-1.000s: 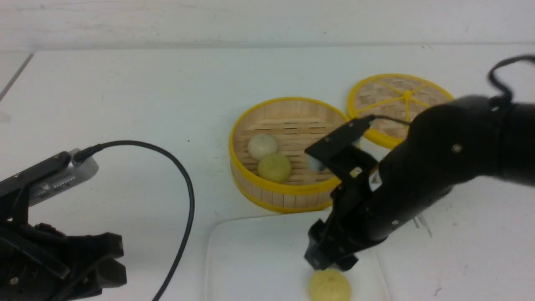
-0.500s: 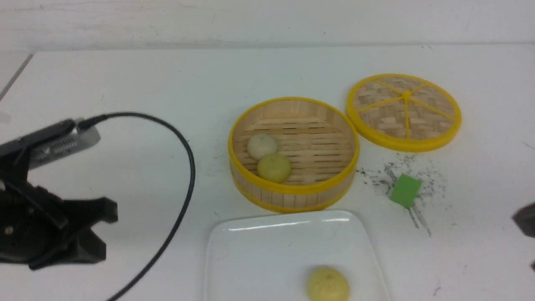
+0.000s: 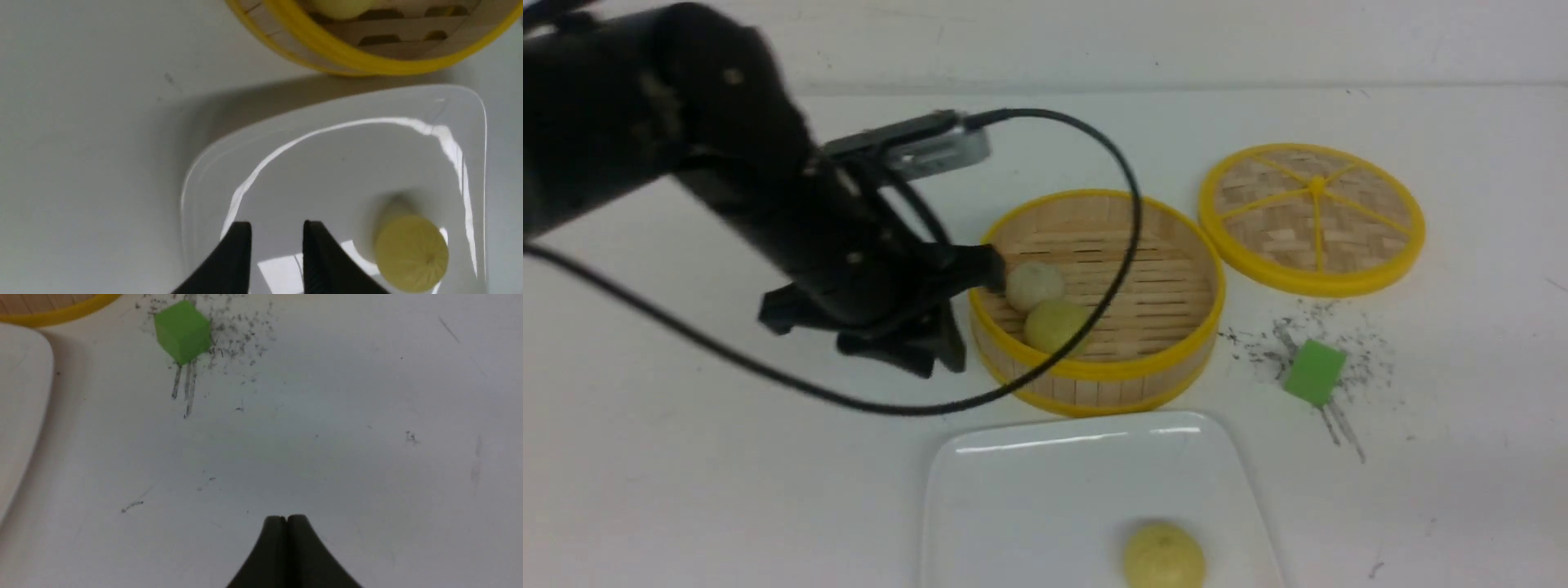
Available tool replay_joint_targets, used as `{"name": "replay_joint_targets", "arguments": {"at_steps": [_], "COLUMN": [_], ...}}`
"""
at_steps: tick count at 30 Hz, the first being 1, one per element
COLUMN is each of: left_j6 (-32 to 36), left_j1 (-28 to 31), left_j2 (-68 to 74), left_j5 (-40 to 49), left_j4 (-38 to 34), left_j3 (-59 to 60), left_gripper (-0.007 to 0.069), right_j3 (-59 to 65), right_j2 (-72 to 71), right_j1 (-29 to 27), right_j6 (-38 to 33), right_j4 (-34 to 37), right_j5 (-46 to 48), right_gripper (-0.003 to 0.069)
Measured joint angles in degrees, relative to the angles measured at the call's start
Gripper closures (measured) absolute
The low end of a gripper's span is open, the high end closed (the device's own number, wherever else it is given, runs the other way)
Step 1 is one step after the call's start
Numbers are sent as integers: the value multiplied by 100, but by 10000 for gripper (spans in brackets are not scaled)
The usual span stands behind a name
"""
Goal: Put the steamed buns into the plate on the white tablecloth.
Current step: 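Reach into the bamboo steamer and grasp a bun with the left gripper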
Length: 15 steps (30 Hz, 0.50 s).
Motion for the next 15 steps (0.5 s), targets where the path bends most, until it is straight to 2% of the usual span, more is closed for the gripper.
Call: {"name": "replay_joint_targets", "arguments": {"at_steps": [2,6,15], "left_j6": [-101,-132,-149], "left_j1": [-268,-594,-750], "left_j2": [530,1308,2283], "left_j5": [-2,-30,-97], "left_j4": [212,528,1087], "left_j3": [-621,-1650,-2510], "left_gripper": [294,199,184], "right_j3": [0,0,0], "right_j2": [-11,-11,-11], "right_j1": [0,0,0], "right_j6": [0,0,6], "right_j4": [-11,-15,-15], "right_j5": [-11,-62,-115], "right_gripper": [674,671,667]}}
